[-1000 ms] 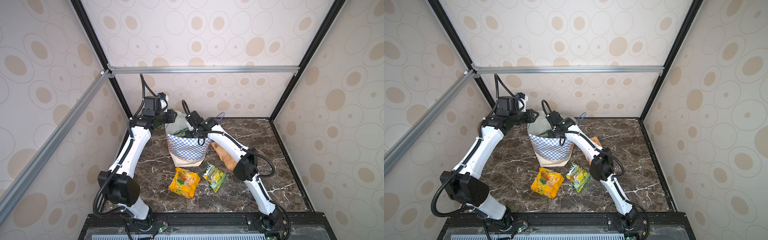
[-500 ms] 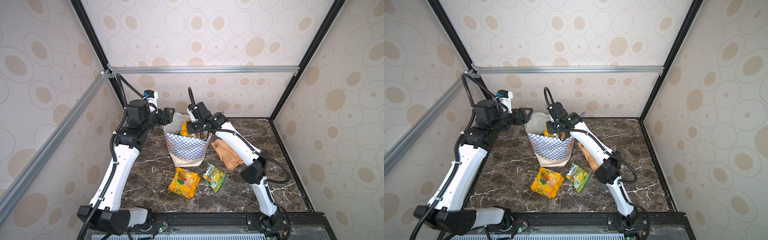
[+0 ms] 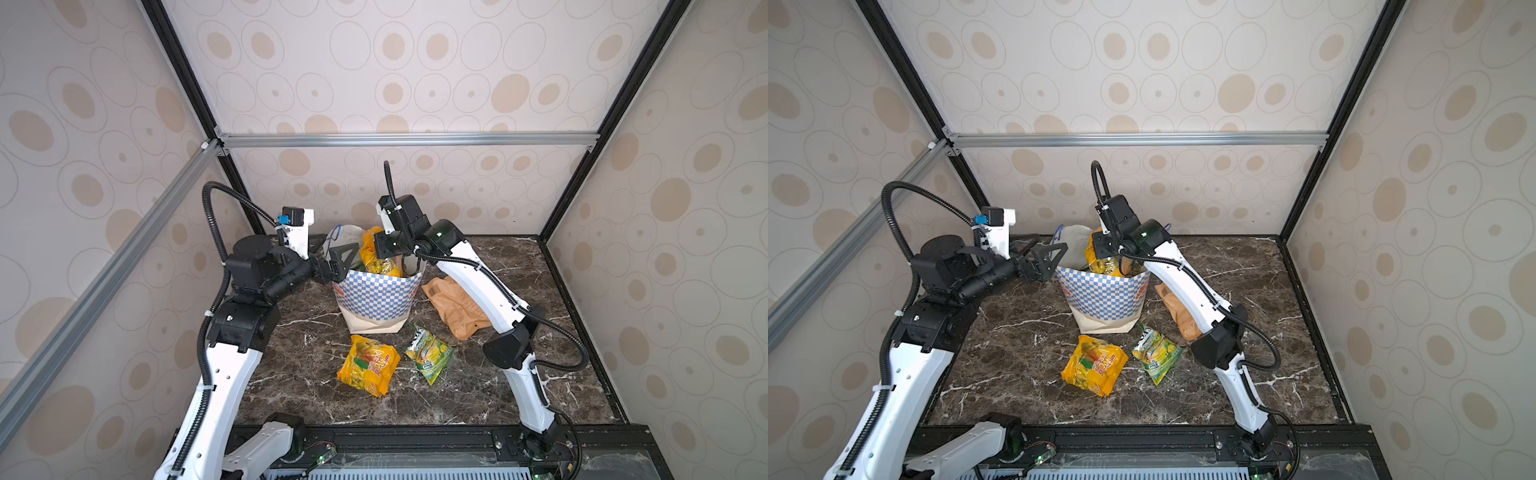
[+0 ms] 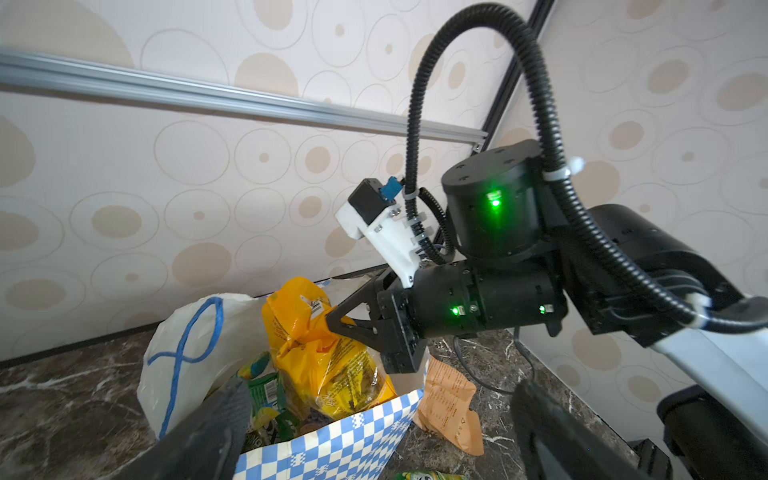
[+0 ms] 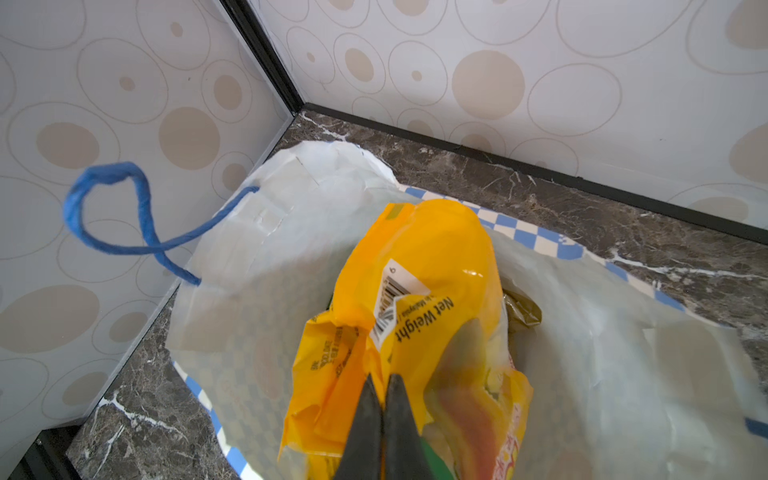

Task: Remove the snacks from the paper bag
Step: 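Lift the yellow bag out with the right gripper while the left gripper draws back, then lower the yellow bag onto the table beside the tan pouch with the right gripper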

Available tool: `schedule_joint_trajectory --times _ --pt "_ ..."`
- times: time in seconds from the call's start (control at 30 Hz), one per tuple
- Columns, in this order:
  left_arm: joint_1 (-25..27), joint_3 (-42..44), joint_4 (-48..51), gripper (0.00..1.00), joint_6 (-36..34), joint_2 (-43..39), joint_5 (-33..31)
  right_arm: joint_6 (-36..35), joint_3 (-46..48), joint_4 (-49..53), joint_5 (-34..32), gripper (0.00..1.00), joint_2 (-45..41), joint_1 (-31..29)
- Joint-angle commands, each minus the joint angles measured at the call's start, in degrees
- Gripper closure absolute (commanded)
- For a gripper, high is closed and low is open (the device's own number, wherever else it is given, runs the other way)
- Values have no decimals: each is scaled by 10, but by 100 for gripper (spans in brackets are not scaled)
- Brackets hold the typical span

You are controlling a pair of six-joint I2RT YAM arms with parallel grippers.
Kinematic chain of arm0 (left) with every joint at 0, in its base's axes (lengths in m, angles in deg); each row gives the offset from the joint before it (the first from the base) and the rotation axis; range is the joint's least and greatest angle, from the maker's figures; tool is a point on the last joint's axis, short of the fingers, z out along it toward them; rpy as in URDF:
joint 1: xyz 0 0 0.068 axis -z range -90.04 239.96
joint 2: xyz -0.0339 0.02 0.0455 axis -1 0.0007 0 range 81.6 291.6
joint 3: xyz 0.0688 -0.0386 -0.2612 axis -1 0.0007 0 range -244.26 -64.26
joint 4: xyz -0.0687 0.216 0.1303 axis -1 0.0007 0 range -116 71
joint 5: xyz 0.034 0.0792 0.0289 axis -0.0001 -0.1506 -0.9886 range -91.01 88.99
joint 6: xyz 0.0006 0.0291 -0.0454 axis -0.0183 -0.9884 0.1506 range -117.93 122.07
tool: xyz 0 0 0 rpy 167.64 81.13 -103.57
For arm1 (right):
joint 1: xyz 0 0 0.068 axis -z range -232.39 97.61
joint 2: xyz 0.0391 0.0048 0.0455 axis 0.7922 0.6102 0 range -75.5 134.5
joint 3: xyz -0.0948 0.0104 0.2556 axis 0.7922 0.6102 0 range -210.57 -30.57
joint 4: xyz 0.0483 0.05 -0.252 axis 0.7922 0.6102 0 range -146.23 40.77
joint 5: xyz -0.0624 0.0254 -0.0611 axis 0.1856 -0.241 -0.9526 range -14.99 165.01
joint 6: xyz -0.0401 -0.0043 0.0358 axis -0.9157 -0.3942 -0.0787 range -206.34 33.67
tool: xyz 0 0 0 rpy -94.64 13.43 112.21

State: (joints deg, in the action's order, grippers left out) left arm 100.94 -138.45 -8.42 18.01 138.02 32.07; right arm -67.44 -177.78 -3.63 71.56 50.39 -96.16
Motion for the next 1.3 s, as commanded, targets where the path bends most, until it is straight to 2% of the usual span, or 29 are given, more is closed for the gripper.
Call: schedule_joint_trajectory --times 0.0,0.13,0.43,0.67,0.8,0.97,1.27 --pt "0 4 -29 2 -32 -18 63 -9 -29 -53 -10 100 -60 -4" --pt "2 18 -44 2 -41 -39 101 -3 -32 -59 1 100 -89 -4" --pt "17 45 -48 2 -45 -66 122 -14 -28 -46 -6 100 -173 -5" --pt "48 78 -68 2 -36 -63 102 -19 68 -39 -40 100 -279 -5" --pt "83 108 -74 2 -40 -62 83 -17 150 -37 -69 100 -354 -5" --pt "141 137 -68 2 -39 -55 48 4 319 -43 -120 100 -474 -5" --pt "237 218 -96 2 0 -56 -32 107 592 -4 -232 100 -658 -5"
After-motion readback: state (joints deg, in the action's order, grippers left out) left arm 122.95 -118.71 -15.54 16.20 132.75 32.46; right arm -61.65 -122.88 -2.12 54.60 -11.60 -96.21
